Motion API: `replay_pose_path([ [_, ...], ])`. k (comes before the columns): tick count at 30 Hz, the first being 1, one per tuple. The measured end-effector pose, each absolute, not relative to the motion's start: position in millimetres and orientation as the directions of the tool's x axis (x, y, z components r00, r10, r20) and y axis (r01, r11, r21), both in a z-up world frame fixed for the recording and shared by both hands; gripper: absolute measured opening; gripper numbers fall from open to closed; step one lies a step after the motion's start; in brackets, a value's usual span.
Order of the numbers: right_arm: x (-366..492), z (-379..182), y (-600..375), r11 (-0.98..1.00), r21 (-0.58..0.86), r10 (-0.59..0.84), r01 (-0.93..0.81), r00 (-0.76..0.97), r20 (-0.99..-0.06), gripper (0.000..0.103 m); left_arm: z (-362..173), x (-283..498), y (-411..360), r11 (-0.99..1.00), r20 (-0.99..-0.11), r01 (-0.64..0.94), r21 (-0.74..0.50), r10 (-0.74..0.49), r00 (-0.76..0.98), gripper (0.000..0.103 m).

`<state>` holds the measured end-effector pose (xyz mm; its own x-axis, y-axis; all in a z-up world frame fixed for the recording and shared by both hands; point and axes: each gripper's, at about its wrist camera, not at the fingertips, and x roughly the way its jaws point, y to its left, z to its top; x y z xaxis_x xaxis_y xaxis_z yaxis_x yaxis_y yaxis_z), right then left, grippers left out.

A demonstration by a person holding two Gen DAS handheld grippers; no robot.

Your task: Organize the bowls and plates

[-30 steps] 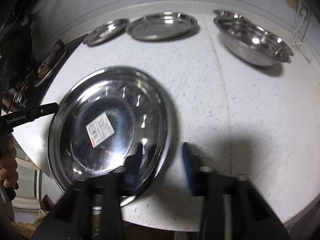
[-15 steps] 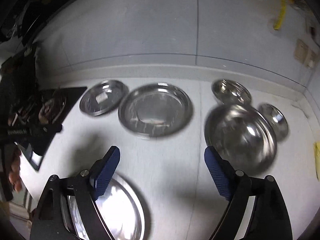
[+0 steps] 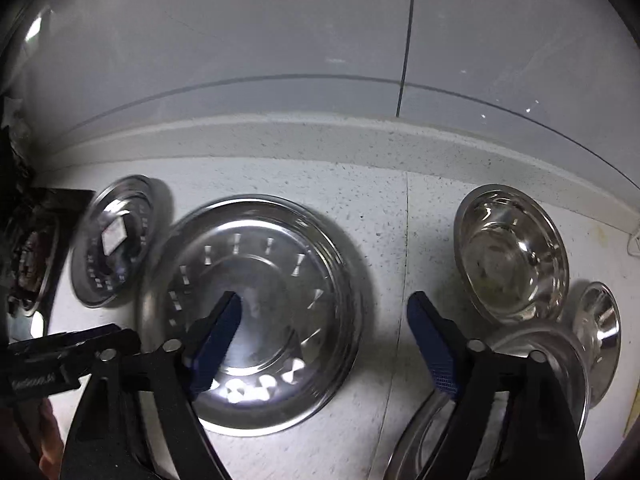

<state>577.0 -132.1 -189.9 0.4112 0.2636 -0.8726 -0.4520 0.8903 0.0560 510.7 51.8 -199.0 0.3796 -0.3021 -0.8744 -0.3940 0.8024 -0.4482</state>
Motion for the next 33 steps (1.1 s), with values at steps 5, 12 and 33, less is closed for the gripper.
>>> replay_pose_path([
  [5,588.5,-208.0,-125.4,0.897,0.042,0.231,-0.439,0.387,-0.893,0.067,-205.4,517.1,47.4,0.796,-0.872,-0.399,-0.455,-0.307,0.382,0.05],
  [12,597.8,-230.2,-124.4,0.92,0.035,0.18,-0.391,0.34,-0.923,0.02,-213.2,524.0,46.7,0.779,-0.855,-0.395,-0.487,-0.333,0.398,0.037],
  [33,522.4,-144.1,-154.5,0.936,0.008,0.209,-0.351,0.538,-0.817,0.01,-120.9,471.5,48.7,0.818,-0.784,-0.264,-0.51,-0.316,0.535,0.01],
])
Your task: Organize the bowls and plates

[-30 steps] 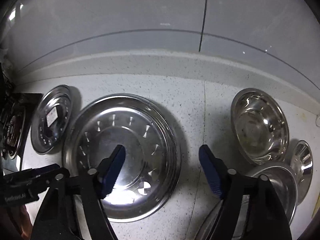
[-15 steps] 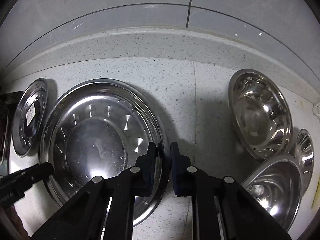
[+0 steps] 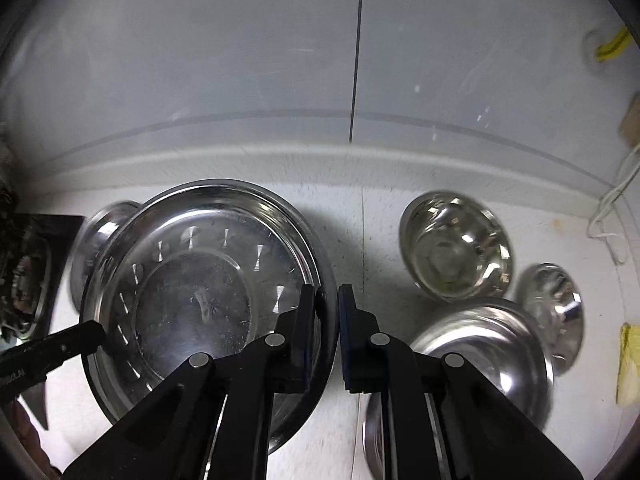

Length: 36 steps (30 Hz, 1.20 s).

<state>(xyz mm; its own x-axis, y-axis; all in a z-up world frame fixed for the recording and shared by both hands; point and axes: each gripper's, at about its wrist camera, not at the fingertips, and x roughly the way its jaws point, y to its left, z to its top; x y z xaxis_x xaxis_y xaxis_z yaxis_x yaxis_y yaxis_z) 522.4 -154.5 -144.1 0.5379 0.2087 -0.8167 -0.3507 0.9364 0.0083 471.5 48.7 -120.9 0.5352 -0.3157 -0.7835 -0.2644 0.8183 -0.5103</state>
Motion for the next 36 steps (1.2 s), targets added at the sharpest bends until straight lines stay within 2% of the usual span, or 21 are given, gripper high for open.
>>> replay_pose_path([
  [9,419.7,-60.1,-183.4,0.926,0.042,0.284,-0.374,0.623,-0.729,0.009,-38.9,378.6,52.5,0.824,-0.715,-0.153,-0.545,-0.363,0.597,0.01],
  [17,320.0,-51.9,-205.8,0.915,0.088,0.34,-0.395,0.632,-0.696,0.01,-20.9,286.2,51.8,0.837,-0.699,-0.086,-0.54,-0.39,0.6,0.01],
  [26,262.6,-116.7,-219.9,0.908,0.137,0.36,-0.396,0.57,-0.738,0.01,-87.7,231.9,48.6,0.857,-0.762,-0.086,-0.507,-0.399,0.51,0.01],
  [36,258.6,-205.9,-218.8,0.913,0.209,0.355,-0.351,0.431,-0.83,0.01,-174.7,228.6,49.3,0.877,-0.84,-0.149,-0.457,-0.371,0.396,0.01],
])
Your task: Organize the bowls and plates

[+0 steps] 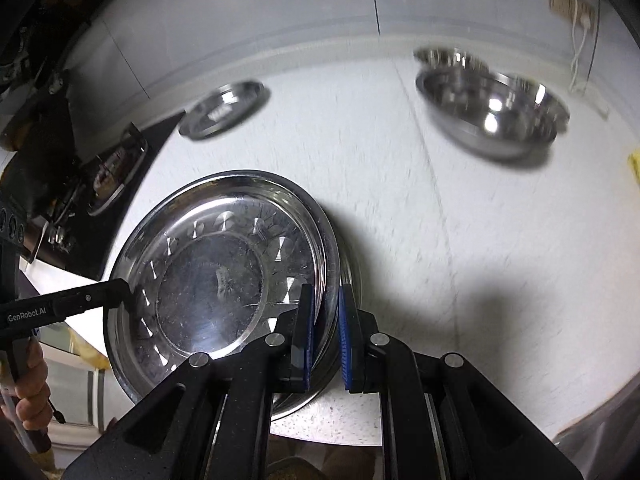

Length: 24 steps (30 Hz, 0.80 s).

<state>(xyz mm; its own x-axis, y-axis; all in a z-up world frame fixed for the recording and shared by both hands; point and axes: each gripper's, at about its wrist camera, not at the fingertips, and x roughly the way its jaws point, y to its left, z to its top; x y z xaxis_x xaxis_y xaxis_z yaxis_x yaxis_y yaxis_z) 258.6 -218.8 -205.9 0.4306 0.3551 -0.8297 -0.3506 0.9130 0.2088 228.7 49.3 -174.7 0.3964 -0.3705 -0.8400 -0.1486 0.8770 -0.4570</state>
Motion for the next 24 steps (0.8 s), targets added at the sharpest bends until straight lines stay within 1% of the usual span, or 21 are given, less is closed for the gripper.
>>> replay_pose_path([
  [6,261.4,-223.8,-215.3,0.915,0.203,0.34,-0.348,0.397,-0.853,0.011,-199.6,233.8,50.5,0.878,-0.859,-0.181,-0.443,-0.357,0.368,0.01],
  [19,269.4,-226.0,-219.5,0.91,0.22,0.353,-0.351,0.379,-0.855,0.011,-202.5,242.0,43.9,0.898,-0.87,-0.173,-0.405,-0.32,0.376,0.01],
  [24,271.2,-226.0,-221.8,0.906,0.235,0.365,-0.352,0.367,-0.856,0.012,-203.1,244.5,45.0,0.896,-0.868,-0.178,-0.408,-0.319,0.38,0.011],
])
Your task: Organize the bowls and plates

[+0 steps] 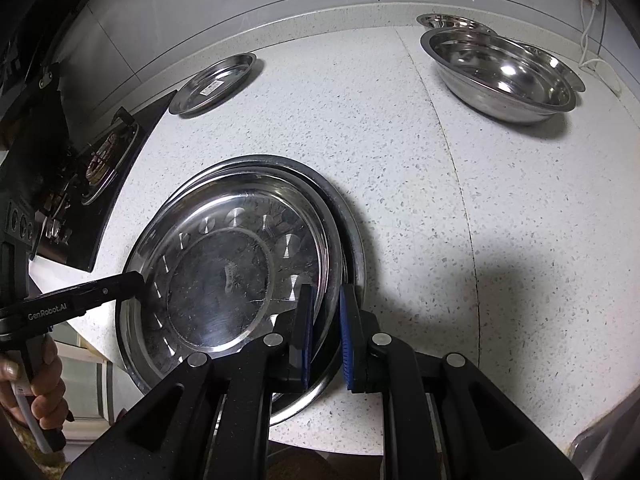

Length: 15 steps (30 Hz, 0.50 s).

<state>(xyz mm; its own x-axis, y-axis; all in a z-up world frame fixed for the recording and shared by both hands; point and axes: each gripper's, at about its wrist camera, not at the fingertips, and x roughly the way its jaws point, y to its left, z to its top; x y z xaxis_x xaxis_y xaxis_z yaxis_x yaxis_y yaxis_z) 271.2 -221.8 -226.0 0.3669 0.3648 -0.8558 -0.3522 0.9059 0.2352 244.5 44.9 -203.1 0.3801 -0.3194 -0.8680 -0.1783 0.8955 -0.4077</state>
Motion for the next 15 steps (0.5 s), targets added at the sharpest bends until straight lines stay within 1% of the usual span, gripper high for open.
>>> replay_pose_path([
  [5,270.9,-222.5,-224.4,0.904,0.24,0.372,-0.355,0.375,-0.849,0.012,-197.6,245.9,47.7,0.904,-0.866,-0.174,-0.391,-0.298,0.401,0.012],
  [7,271.0,-221.1,-225.4,0.903,0.24,0.375,-0.356,0.378,-0.847,0.012,-195.2,246.3,51.2,0.898,-0.857,-0.172,-0.406,-0.308,0.412,0.021],
  [8,271.2,-220.6,-226.1,0.903,0.241,0.375,-0.355,0.38,-0.846,0.012,-192.9,246.2,53.0,0.892,-0.85,-0.171,-0.419,-0.318,0.42,0.029],
  [9,271.3,-220.0,-226.9,0.903,0.243,0.377,-0.354,0.382,-0.844,0.012,-190.5,245.8,54.3,0.893,-0.849,-0.174,-0.414,-0.31,0.428,0.033],
  [13,271.2,-215.1,-231.4,0.904,0.253,0.383,-0.345,0.393,-0.836,0.012,-178.2,242.8,59.5,0.898,-0.837,-0.17,-0.405,-0.289,0.465,0.037],
  [14,270.8,-213.4,-232.5,0.905,0.251,0.382,-0.343,0.398,-0.834,0.014,-175.6,242.7,61.4,0.896,-0.833,-0.171,-0.411,-0.292,0.47,0.038],
  [15,270.6,-210.8,-234.6,0.906,0.249,0.382,-0.343,0.405,-0.831,0.021,-172.7,242.3,63.9,0.894,-0.829,-0.172,-0.413,-0.292,0.476,0.041],
])
